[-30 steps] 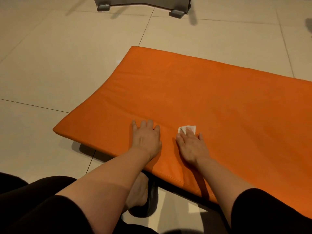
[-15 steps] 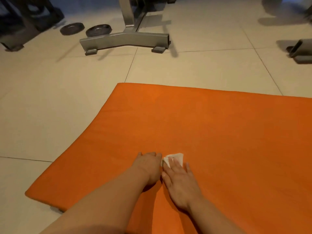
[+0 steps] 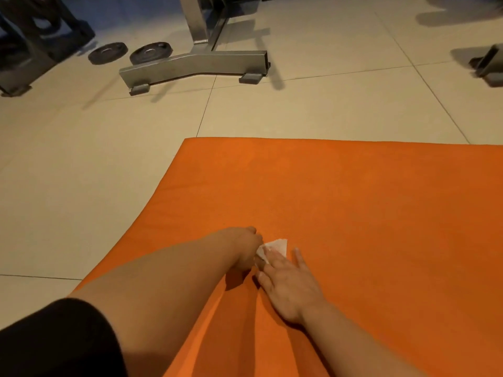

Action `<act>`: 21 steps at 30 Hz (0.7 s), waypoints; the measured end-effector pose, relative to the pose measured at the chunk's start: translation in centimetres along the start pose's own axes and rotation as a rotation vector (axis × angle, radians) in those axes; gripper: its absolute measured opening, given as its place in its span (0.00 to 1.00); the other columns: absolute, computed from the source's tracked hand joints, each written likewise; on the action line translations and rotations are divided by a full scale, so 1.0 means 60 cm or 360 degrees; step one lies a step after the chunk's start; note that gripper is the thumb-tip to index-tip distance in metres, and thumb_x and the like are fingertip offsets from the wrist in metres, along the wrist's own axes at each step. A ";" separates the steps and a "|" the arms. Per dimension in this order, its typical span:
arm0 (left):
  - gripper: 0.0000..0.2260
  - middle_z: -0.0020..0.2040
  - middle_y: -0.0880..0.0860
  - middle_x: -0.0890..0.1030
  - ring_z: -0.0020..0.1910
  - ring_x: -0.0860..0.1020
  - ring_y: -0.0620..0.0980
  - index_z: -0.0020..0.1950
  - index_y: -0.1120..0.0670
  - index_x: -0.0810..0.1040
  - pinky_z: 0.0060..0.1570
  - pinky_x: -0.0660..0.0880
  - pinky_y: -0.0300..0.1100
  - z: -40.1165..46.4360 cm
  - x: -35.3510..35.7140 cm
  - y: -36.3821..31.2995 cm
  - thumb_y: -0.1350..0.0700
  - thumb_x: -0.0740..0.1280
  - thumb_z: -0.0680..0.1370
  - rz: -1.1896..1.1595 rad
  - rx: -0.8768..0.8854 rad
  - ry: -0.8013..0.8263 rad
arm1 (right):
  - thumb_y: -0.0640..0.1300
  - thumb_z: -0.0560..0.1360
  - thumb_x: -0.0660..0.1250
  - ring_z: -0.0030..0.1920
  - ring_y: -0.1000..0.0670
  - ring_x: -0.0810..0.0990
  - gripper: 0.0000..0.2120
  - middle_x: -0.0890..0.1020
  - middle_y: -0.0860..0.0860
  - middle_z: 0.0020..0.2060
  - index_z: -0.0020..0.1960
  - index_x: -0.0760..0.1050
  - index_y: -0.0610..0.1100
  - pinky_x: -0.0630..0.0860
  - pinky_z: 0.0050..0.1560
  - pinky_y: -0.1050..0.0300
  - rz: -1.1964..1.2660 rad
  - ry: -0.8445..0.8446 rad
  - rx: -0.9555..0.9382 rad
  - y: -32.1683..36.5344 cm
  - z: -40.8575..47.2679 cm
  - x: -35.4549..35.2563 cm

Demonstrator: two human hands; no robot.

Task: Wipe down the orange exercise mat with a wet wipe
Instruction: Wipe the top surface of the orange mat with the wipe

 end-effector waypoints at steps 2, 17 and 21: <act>0.23 0.73 0.56 0.62 0.69 0.67 0.58 0.74 0.57 0.61 0.64 0.70 0.51 0.003 0.002 0.007 0.56 0.60 0.80 -0.0154 -0.0089 -0.0137 | 0.57 0.83 0.37 0.78 0.56 0.42 0.27 0.45 0.53 0.79 0.79 0.47 0.52 0.31 0.74 0.46 -0.0043 -0.0091 0.0171 -0.058 0.002 -0.016; 0.19 0.67 0.53 0.68 0.66 0.67 0.56 0.71 0.53 0.65 0.71 0.58 0.57 0.010 0.005 0.036 0.56 0.56 0.80 -0.0292 -0.0428 -0.0599 | 0.56 0.83 0.40 0.78 0.54 0.41 0.26 0.46 0.52 0.79 0.80 0.46 0.51 0.32 0.75 0.45 -0.0208 -0.0248 0.0285 -0.135 0.066 -0.065; 0.18 0.67 0.53 0.67 0.66 0.66 0.56 0.70 0.51 0.67 0.69 0.59 0.56 0.024 -0.009 0.044 0.53 0.57 0.80 -0.0347 -0.0463 -0.0593 | 0.57 0.82 0.37 0.78 0.52 0.40 0.27 0.44 0.51 0.79 0.80 0.45 0.50 0.32 0.75 0.46 -0.0169 -0.0131 -0.0064 -0.053 0.075 -0.035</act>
Point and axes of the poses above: each hand's wrist, its own z-axis towards the middle knuckle, its own x-axis out of the palm, y = z × x, the point moved 10 cm from there along z, towards the middle knuckle
